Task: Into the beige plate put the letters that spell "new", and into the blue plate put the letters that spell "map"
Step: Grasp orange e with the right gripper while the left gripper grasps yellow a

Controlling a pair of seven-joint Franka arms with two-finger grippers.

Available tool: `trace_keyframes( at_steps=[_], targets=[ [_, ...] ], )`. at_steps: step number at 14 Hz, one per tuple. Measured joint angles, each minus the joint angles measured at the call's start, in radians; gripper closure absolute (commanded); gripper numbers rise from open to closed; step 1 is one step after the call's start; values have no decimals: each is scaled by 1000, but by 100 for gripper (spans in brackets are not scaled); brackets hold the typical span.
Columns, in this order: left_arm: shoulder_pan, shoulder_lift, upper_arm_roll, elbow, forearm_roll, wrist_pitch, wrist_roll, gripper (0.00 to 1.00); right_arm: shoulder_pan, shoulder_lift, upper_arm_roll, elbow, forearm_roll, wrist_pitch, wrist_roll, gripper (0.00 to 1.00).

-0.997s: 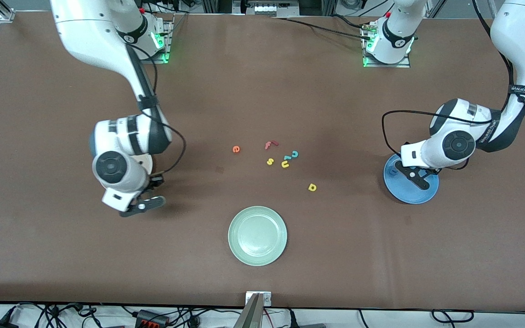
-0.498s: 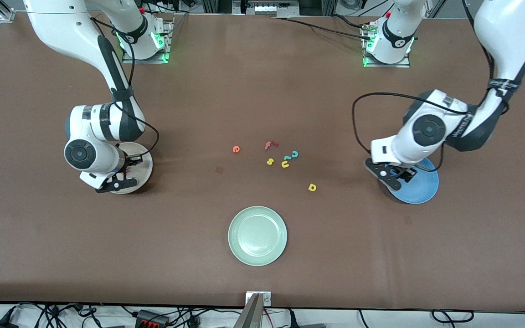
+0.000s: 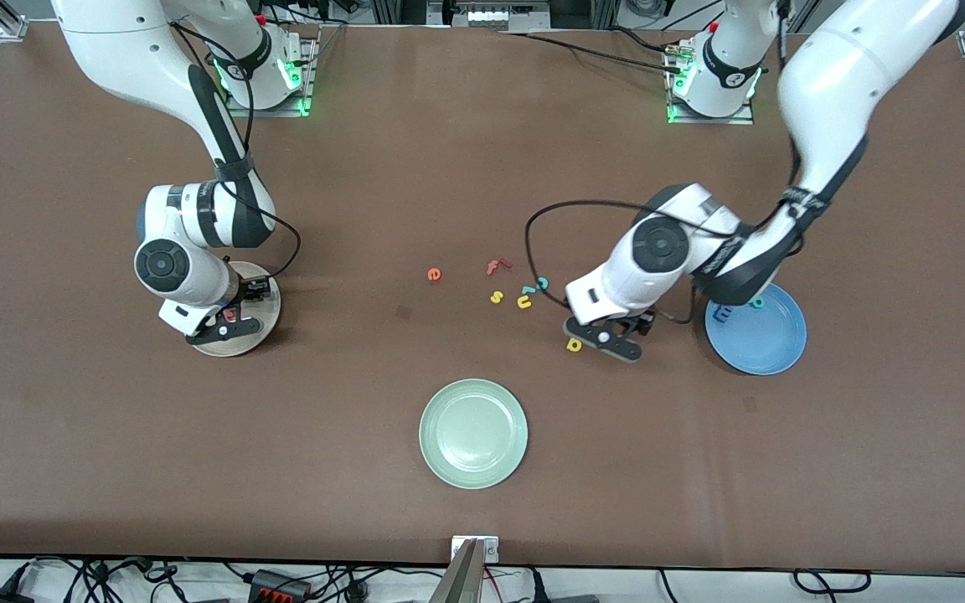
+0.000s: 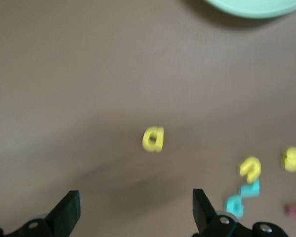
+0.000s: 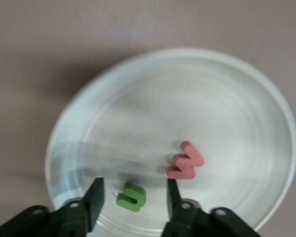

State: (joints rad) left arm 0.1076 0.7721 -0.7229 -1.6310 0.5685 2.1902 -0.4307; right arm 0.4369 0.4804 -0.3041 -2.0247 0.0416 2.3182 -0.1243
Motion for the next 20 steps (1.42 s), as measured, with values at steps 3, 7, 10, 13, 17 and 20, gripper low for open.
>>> trace_keyframes(
  at_steps=[3, 7, 10, 13, 17, 20],
  targets=[
    [-126, 60, 142, 61, -1, 119, -24, 0, 19, -46, 14, 64, 17, -65, 26, 0],
    [-134, 134, 156, 61, 0, 200, -22, 0, 180, -42, 41, 85, 112, -36, 223, 0],
    [-138, 140, 157, 53, 0, 198, -21, 19, 325, 9, 45, 84, 121, 53, 386, 0],
    [-134, 129, 158, 51, 3, 163, -13, 45, 412, 62, 46, 84, 126, 130, 490, 0],
    [-141, 109, 151, 49, 3, 81, -12, 70, 486, 100, 46, 97, 193, 182, 572, 12],
    [-147, 108, 148, 49, 3, 81, -12, 61, 513, 123, 46, 130, 213, 182, 591, 18]
  ],
)
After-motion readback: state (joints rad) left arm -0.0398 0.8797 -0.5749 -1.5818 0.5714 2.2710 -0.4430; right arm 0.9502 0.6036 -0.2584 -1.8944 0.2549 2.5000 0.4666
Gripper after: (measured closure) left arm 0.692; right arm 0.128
